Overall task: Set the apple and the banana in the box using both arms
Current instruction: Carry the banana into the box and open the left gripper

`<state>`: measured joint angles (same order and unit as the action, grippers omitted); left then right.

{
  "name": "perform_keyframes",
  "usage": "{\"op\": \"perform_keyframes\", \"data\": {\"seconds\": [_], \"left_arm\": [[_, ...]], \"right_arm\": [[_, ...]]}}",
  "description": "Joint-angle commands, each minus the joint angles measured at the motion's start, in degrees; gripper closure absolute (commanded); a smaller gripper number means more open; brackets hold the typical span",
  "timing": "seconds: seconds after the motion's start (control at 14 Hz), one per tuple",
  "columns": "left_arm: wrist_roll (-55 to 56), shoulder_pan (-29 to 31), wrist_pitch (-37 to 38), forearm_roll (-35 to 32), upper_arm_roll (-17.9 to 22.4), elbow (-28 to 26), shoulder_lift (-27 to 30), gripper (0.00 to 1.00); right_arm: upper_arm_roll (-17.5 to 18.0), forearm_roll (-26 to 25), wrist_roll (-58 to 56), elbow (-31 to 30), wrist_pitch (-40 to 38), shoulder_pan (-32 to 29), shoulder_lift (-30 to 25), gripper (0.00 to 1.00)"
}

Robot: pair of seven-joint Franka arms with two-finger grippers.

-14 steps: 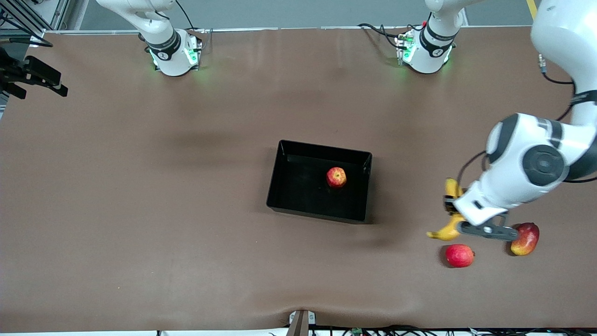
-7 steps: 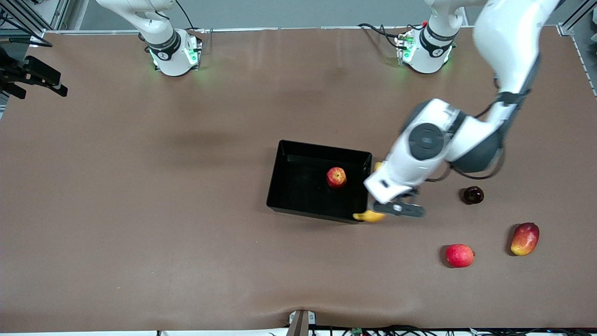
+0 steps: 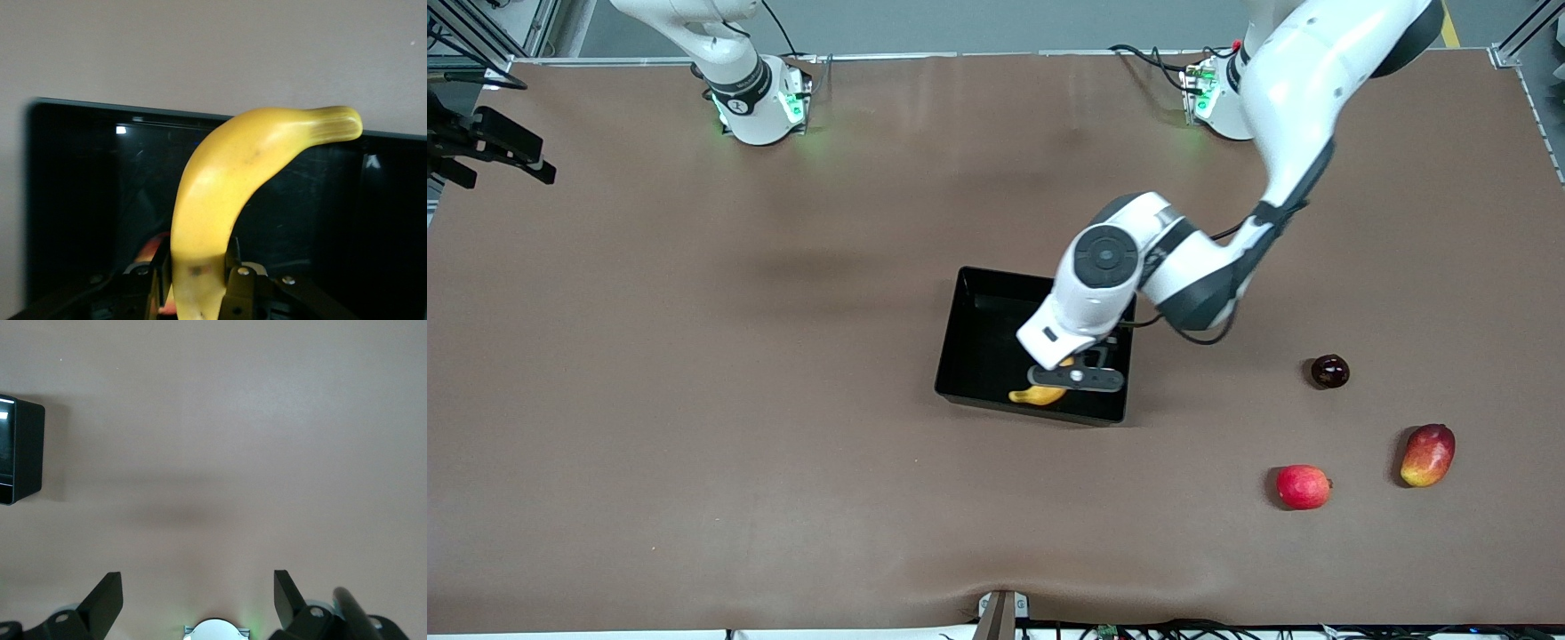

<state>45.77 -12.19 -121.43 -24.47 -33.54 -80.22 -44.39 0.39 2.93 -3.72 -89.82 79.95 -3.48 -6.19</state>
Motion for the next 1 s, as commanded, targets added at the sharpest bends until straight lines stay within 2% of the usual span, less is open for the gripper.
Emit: {"op": "perform_keyframes", "data": {"seconds": [0.0, 0.14, 0.57, 0.64, 0.71, 0.79, 0.86, 0.93], "left_arm": [[3.97, -8.26, -3.19, 0.47, 7.05, 2.7, -2.19, 1.0], [5.47, -12.41, -3.46, 0.56, 10.94, 2.61, -2.98, 1.0], [5.64, -13.48, -4.42, 0.47, 11.21, 2.44, -7.19, 1.0], [5.91, -13.48, -4.51, 0.47, 11.21, 2.44, -7.29, 0.93], [5.91, -13.39, -4.52, 0.47, 11.21, 2.35, -7.37, 0.76], [5.91, -13.39, -4.43, 0.47, 11.21, 2.35, -7.29, 0.52], [6.0, -13.39, -4.25, -0.05, 11.21, 2.35, -6.16, 0.02], [5.65, -12.61, -3.99, -0.23, 11.21, 2.35, -4.49, 0.0]], "right_arm": [[0.31, -0.82, 0.2, -0.53, -0.15, -0.39, -0.66, 0.0], [0.31, -0.82, 0.2, -0.53, -0.15, -0.39, -0.66, 0.0], [0.31, -0.82, 0.2, -0.53, -0.15, -0.39, -0.66, 0.0], [0.31, -0.82, 0.2, -0.53, -0.15, -0.39, -0.66, 0.0], [0.31, -0.82, 0.2, -0.53, -0.15, -0.47, -0.66, 0.0], [0.31, -0.82, 0.2, -0.53, -0.15, -0.39, -0.66, 0.0], [0.31, -0.82, 0.2, -0.53, -0.15, -0.39, -0.66, 0.0], [0.31, -0.82, 0.2, -0.53, -0.15, -0.39, -0.66, 0.0]]}}
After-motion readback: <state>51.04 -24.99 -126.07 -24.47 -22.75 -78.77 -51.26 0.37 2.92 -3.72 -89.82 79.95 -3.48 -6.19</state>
